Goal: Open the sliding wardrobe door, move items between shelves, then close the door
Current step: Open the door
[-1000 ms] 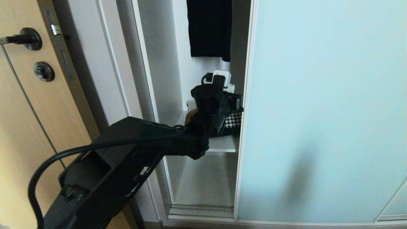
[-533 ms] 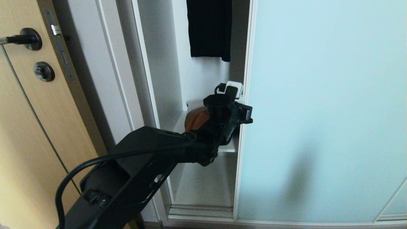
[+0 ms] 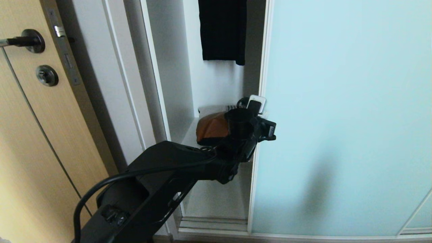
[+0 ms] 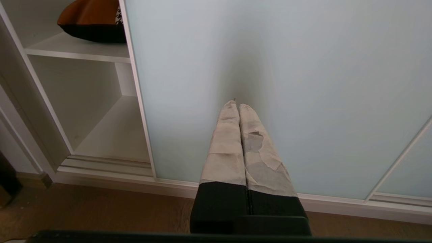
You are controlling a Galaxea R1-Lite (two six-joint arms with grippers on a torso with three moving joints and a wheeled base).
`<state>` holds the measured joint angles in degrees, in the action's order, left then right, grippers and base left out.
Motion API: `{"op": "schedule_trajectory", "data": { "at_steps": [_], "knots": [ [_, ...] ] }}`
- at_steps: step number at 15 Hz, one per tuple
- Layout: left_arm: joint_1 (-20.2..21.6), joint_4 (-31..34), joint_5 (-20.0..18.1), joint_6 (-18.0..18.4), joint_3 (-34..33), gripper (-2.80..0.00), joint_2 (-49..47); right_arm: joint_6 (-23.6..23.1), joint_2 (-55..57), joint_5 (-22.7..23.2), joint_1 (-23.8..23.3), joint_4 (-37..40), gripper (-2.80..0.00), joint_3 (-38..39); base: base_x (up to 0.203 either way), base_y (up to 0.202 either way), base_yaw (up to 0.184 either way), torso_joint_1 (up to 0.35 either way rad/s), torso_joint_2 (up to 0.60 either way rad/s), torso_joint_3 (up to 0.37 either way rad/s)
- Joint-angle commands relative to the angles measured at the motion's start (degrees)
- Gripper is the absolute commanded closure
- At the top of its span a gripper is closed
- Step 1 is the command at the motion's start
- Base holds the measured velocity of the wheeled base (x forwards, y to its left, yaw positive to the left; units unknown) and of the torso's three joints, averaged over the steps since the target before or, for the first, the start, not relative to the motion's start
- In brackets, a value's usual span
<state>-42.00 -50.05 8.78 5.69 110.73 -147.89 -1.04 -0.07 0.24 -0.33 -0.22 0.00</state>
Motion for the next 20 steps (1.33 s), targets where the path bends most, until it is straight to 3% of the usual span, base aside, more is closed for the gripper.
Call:
{"op": "schedule_trajectory", "data": {
  "at_steps": [1, 7, 12, 16, 20],
  "knots": [
    [-1.19, -0.14, -1.63, 0.0, 0.02, 0.0, -1.4, -0.02, 0.07, 0.02, -0.02, -0.04, 0.0, 0.0, 0.0, 0.0, 0.0, 0.0, 0.0, 0.0],
    [-3.47, -3.85, -0.74, 0.67, -0.47, 0.0, -0.84, -0.1, 0.07, 0.02, -0.02, -0.04, 0.0, 0.0, 0.0, 0.0, 0.0, 0.0, 0.0, 0.0],
    [-3.16, -4.5, 1.83, 4.03, -2.61, 0.0, 10.93, -0.05, 0.07, 0.02, -0.02, -0.04, 0.0, 0.09, 0.0, 0.0, 0.0, 0.0, 0.0, 0.0],
    [-0.3, -3.18, 5.69, 4.4, -11.1, 0.0, 28.15, -0.02, 0.07, 0.02, -0.02, -0.04, 0.0, 0.0, 0.0, 0.0, 0.0, 0.0, 0.0, 0.0],
    [7.6, -1.12, 7.11, 4.59, -29.14, 0.0, 48.12, -0.1, 0.07, 0.02, -0.02, -0.04, 0.0, 0.01, 0.0, 0.0, 0.0, 0.0, 0.0, 0.0]
  ]
}}
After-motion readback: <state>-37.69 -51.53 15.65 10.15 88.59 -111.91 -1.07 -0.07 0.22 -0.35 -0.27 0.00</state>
